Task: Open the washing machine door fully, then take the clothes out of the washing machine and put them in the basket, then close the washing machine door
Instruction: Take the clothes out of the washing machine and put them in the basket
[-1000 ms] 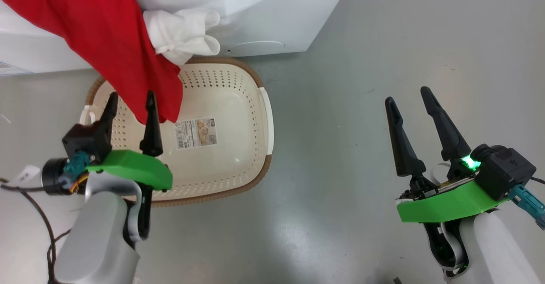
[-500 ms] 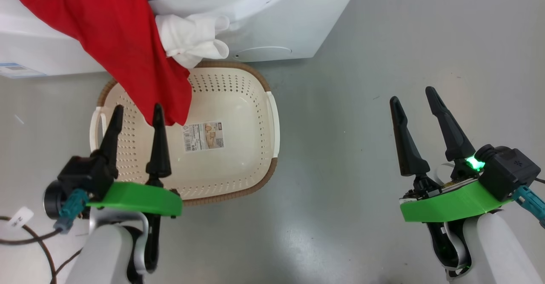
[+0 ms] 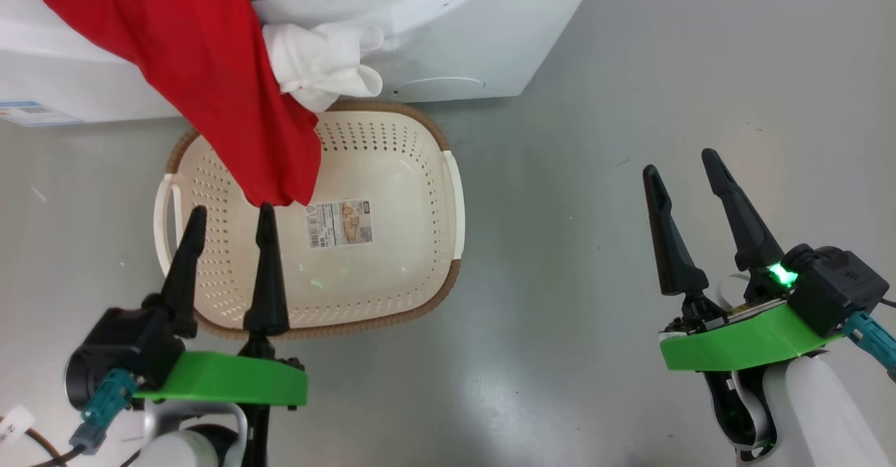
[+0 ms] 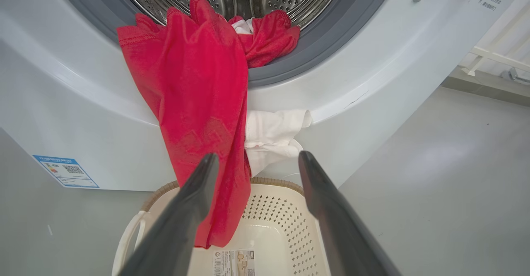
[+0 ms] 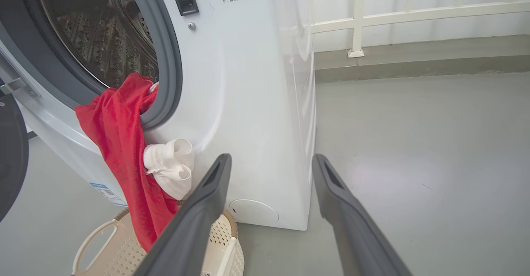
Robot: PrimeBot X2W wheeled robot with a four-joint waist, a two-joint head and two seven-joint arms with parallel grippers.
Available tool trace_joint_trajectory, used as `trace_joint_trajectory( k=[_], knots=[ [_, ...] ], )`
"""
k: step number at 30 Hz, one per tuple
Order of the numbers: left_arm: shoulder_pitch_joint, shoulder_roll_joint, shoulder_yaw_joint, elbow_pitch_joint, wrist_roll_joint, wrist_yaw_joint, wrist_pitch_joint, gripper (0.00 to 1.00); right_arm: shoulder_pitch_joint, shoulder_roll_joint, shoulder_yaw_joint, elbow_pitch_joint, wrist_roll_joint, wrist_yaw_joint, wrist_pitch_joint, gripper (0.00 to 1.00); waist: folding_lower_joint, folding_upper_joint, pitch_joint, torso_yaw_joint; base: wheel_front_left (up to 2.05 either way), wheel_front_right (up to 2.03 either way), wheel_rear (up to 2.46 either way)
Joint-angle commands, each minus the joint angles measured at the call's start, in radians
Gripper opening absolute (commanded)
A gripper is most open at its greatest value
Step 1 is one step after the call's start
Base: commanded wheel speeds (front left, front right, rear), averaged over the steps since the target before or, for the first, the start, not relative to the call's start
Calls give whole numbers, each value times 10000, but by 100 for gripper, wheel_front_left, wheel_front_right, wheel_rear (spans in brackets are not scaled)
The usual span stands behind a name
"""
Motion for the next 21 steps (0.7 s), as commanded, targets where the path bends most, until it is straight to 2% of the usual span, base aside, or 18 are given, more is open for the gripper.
trace_joint_trajectory(
  k=[1,11,21],
  knots=[
    [246,208,297,-441,118,127,87,100,192,11,208,-276,-41,63,-63,100,0,-1,-5,34,0,0,0],
    [443,281,278,-960,139,306,272,100,160,11,255,-264,-61,63,-63,100,0,-1,-4,97,0,0,0],
    [215,172,357,-594,-150,287,237,100,145,11,283,-236,-44,63,-63,100,0,-1,29,48,0,0,0]
  ],
)
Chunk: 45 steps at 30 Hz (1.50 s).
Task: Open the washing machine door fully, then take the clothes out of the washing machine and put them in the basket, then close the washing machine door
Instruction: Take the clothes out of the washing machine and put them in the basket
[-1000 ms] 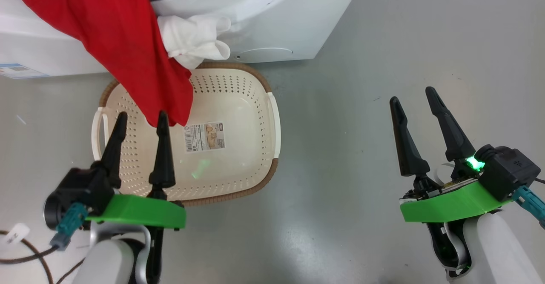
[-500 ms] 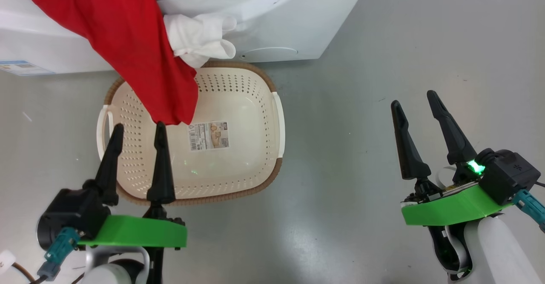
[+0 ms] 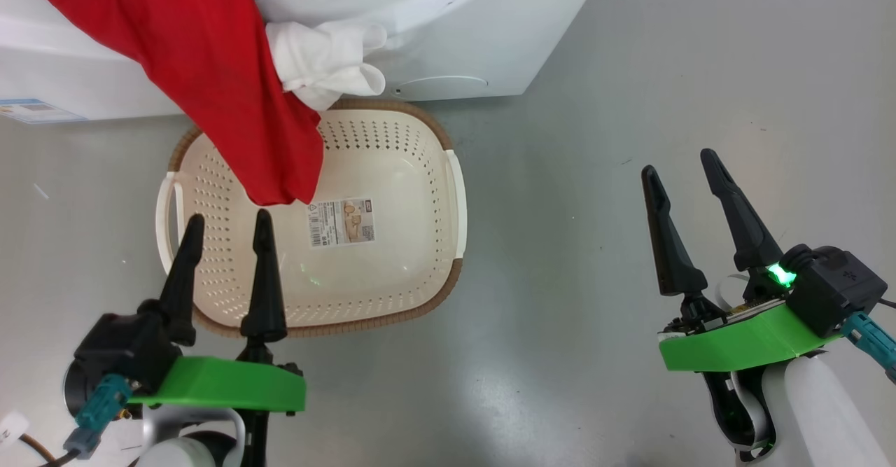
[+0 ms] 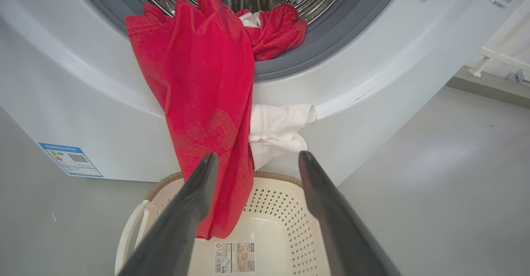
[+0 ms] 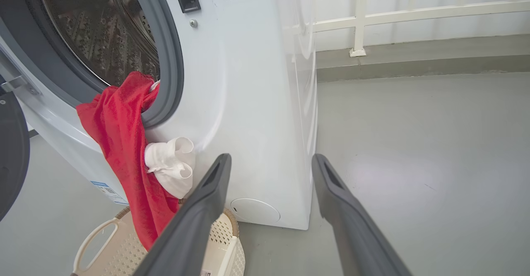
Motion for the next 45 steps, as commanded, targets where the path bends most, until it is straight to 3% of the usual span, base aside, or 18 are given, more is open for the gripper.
trace_joint_trajectory(
  k=[1,22,45],
  knots=[
    [-107,147,351,-94,-61,32,-21,100,145,11,272,-228,2,63,-63,100,0,0,1,-10,0,0,0],
    [-2476,45,222,2841,-134,-426,-534,100,-80,11,453,-96,161,63,-63,100,0,0,122,-360,0,0,0],
    [-6628,195,381,9135,-289,-1319,-1530,100,-202,11,709,-29,239,63,-63,100,0,0,405,-840,0,0,0]
  ],
)
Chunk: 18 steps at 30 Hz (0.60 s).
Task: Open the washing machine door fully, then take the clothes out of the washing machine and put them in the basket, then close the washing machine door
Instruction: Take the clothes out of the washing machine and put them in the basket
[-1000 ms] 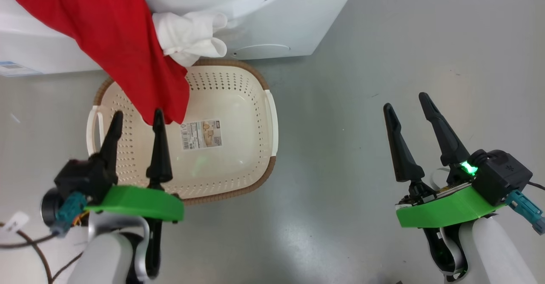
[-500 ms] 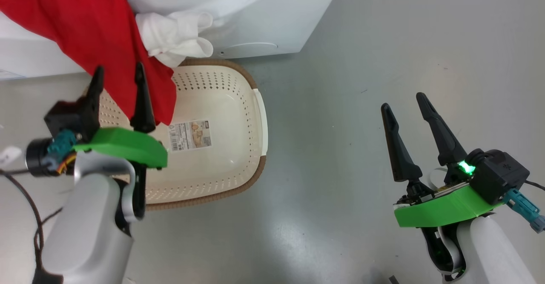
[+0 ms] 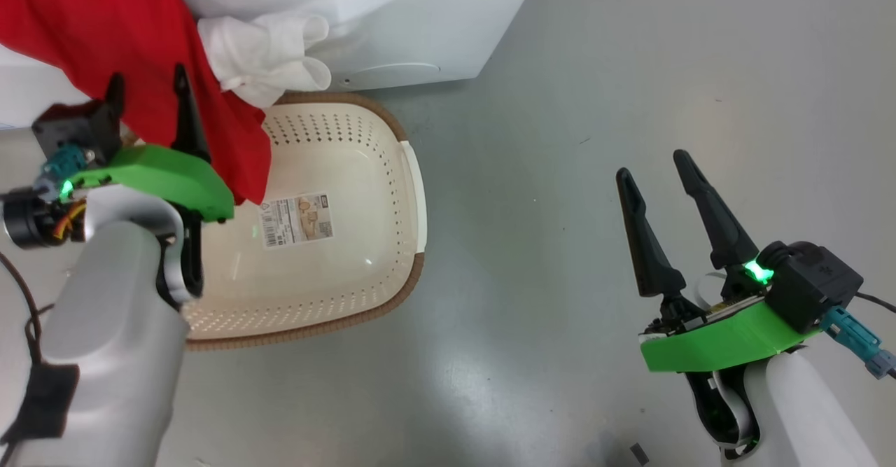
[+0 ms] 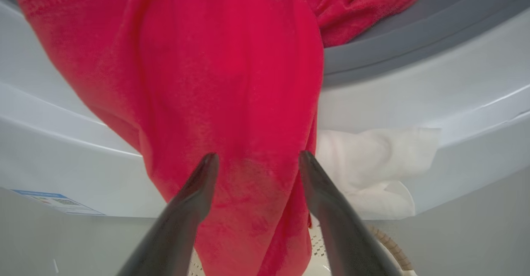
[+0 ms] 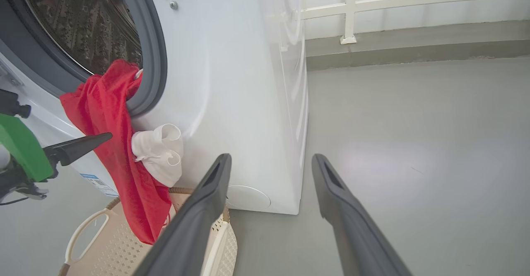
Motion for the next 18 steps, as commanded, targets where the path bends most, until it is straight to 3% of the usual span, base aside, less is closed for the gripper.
trace_joint_trajectory(
  k=[1,18],
  knots=[
    [-353,358,194,258,131,-71,-147,100,-37,7,219,-193,-19,63,-63,100,0,0,29,-44,0,0,0],
    [-1683,440,409,1951,333,-390,-305,100,-176,7,344,-167,49,63,-63,100,0,0,226,-237,0,0,0]
  ],
)
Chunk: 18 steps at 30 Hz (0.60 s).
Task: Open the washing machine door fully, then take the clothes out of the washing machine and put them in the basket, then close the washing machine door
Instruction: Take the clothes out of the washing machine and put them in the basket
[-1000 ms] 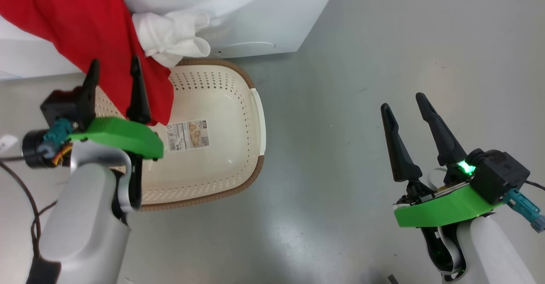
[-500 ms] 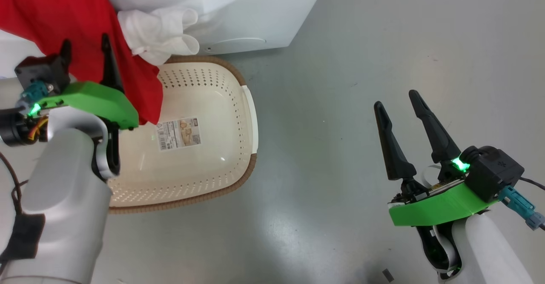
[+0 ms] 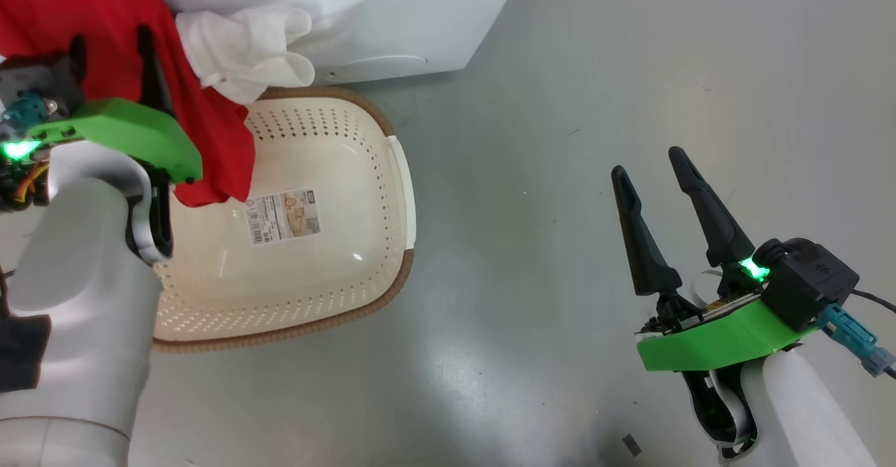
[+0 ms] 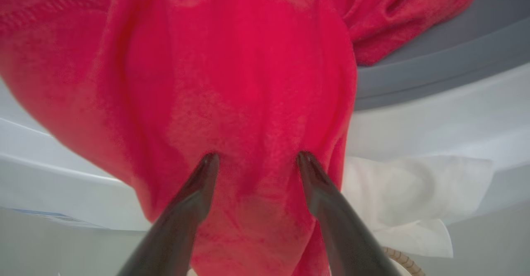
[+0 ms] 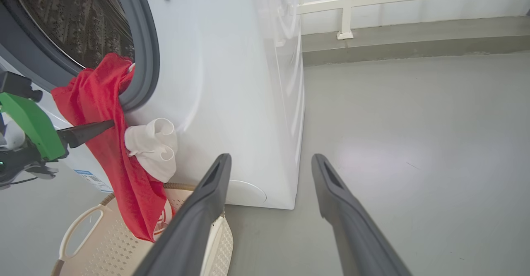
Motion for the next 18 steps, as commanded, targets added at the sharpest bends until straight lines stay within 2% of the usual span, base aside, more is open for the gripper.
trace_joint_trajectory(
  k=[1,5,6,7,8,9,10,18],
  knots=[
    [-100,381,252,-105,88,-47,-117,100,-51,9,243,-178,52,63,-63,100,-1,-1,28,-44,0,0,0],
    [-211,427,352,99,158,-118,-118,100,-102,9,274,-177,77,63,-63,100,-1,-1,67,-140,0,0,0],
    [-242,446,378,152,172,-136,-118,90,-117,9,286,-180,88,63,-63,100,-1,-1,74,-169,0,0,0],
    [-266,465,402,191,193,-148,-118,56,-128,9,297,-179,97,63,-63,100,-1,-1,79,-195,0,0,0],
    [-288,475,426,215,208,-167,-119,44,-135,9,300,-177,101,63,-63,100,-1,-1,84,-215,0,0,0],
    [-315,484,454,215,220,-198,-119,16,-139,9,295,-177,103,63,-63,100,-1,-1,91,-229,0,0,0],
    [-336,496,463,221,252,-226,-119,0,-138,9,292,-179,108,63,-63,100,-1,-1,98,-240,0,0,0],
    [-404,503,586,81,438,-420,-119,0,-143,9,265,-172,168,63,-63,100,-1,-1,134,-200,0,0,0]
  ],
)
